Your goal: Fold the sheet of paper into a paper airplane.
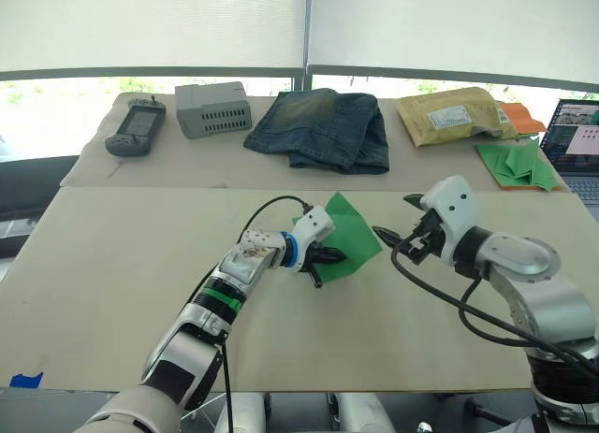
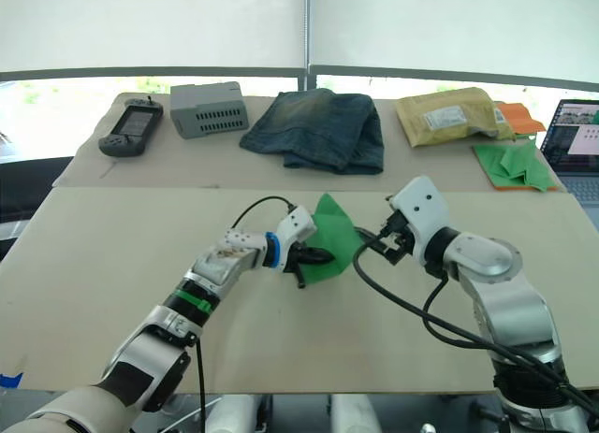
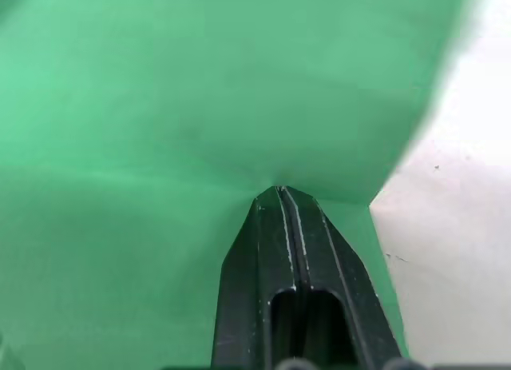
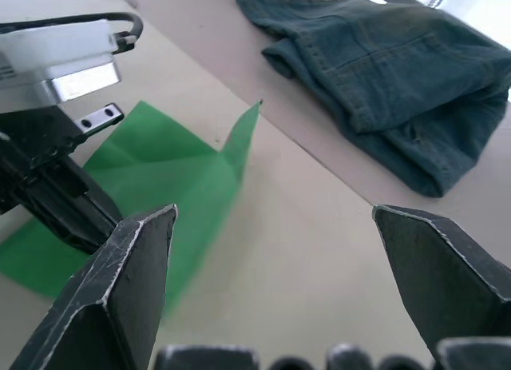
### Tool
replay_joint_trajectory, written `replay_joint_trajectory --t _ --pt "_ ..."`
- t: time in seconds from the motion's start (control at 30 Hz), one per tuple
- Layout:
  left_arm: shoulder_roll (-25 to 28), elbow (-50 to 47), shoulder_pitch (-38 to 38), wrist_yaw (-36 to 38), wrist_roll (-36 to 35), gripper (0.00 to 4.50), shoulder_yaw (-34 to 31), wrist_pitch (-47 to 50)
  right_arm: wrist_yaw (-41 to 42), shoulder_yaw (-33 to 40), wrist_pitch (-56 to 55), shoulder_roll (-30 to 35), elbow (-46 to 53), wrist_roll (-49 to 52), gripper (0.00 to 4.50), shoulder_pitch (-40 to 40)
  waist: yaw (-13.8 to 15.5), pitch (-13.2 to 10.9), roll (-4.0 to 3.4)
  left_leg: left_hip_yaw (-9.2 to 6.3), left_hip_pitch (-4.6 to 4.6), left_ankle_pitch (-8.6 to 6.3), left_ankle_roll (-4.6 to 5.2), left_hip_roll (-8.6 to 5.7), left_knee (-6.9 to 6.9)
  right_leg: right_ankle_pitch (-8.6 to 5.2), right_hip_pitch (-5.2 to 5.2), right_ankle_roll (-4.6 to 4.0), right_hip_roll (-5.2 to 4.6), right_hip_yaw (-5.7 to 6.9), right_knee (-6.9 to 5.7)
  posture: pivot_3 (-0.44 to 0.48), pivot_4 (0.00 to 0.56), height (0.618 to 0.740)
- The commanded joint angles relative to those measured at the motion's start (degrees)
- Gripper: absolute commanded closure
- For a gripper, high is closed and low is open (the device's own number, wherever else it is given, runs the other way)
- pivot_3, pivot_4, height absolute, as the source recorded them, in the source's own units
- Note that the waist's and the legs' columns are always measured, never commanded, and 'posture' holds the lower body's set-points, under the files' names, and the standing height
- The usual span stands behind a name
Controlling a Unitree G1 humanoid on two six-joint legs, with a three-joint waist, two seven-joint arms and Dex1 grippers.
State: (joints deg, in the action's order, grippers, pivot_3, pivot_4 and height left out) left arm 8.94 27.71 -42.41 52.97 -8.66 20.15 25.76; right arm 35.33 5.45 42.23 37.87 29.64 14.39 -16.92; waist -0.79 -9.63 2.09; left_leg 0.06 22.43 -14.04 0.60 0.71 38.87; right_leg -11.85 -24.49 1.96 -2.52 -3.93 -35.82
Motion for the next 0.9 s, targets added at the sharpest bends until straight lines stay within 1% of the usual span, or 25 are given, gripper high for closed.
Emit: replay_joint_trajectory --t 0.03,0.13,0.2,0.3,0.43,0.6,0.67,0.77,0.9 --pt "-1.3 2.0 -0.9 0.9 1.2 4.50 0.6 -1.4 -0.5 4.1 1.9 -1.4 5.0 5.0 0.39 -1.1 0.0 0.0 0.00 0.00 -0.01 0.00 0.00 0.00 0.00 0.00 0.02 0.00 0.00 0.00 0.00 0.000 0.150 0.728" --pt "-1.8 3.1 -1.1 1.2 1.7 4.50 0.6 -2.2 0.2 2.5 3.2 -1.1 7.4 6.9 1.35 0.1 0.1 0.0 0.00 -0.01 -0.01 0.00 0.00 0.00 0.00 0.00 0.05 0.01 0.00 0.00 0.01 0.000 0.150 0.728" --pt "-1.9 3.6 -1.2 1.5 2.0 4.50 0.5 -2.6 -0.3 -1.3 2.1 -0.1 6.4 4.4 2.05 1.3 0.1 0.0 0.00 -0.02 -0.01 0.00 0.00 0.00 0.01 0.00 0.08 0.01 0.00 0.00 0.02 0.000 0.150 0.728" --pt "-1.9 3.8 -1.2 1.7 2.4 4.50 0.3 -2.7 -2.2 -6.9 -0.5 0.4 1.4 -0.8 3.06 1.7 0.1 0.0 0.00 -0.03 -0.04 0.00 0.00 -0.02 0.02 0.00 0.14 0.01 -0.01 0.00 0.05 0.000 0.150 0.728" --pt "-1.3 2.6 -0.5 2.0 2.7 4.50 -0.1 -2.3 -3.5 -11.6 -4.5 -1.8 -7.1 -4.9 4.47 0.5 0.0 0.0 0.00 -0.01 -0.05 0.00 0.00 -0.01 0.03 0.00 0.12 0.01 0.00 -0.01 0.04 0.000 0.150 0.728" --pt "0.2 -0.9 1.2 2.0 2.5 4.50 -0.3 -0.9 -4.2 -14.6 -8.8 -5.9 -19.1 -7.6 4.47 -2.9 -0.2 0.0 0.00 -0.02 -0.05 0.00 0.00 0.00 0.02 0.00 0.11 0.01 0.02 -0.01 0.03 0.000 0.150 0.728" --pt "0.7 -2.7 1.8 1.6 2.3 4.50 -0.7 0.1 -3.7 -15.5 -9.9 -6.8 -21.9 -8.4 4.47 -3.3 -0.2 0.0 0.00 -0.02 -0.04 0.00 0.00 0.01 0.01 0.00 0.10 0.01 0.04 -0.01 0.03 0.000 0.150 0.728" --pt "2.1 -6.2 2.7 1.1 1.7 4.50 -1.8 1.9 -2.6 -16.8 -9.8 -7.2 -23.5 -9.0 4.47 -2.4 -0.3 0.0 -0.01 -0.03 -0.04 -0.01 0.01 0.01 -0.01 0.00 0.08 0.00 0.04 -0.01 0.03 0.000 0.150 0.728" --pt "4.0 -10.9 4.1 0.3 0.7 4.50 -3.2 4.8 -1.5 -17.1 -8.3 -6.7 -22.2 -9.3 4.47 -0.3 -0.3 0.0 -0.01 -0.02 -0.10 -0.01 0.02 0.02 0.00 0.00 0.11 0.01 0.04 -0.02 -0.01 0.000 0.150 0.728"
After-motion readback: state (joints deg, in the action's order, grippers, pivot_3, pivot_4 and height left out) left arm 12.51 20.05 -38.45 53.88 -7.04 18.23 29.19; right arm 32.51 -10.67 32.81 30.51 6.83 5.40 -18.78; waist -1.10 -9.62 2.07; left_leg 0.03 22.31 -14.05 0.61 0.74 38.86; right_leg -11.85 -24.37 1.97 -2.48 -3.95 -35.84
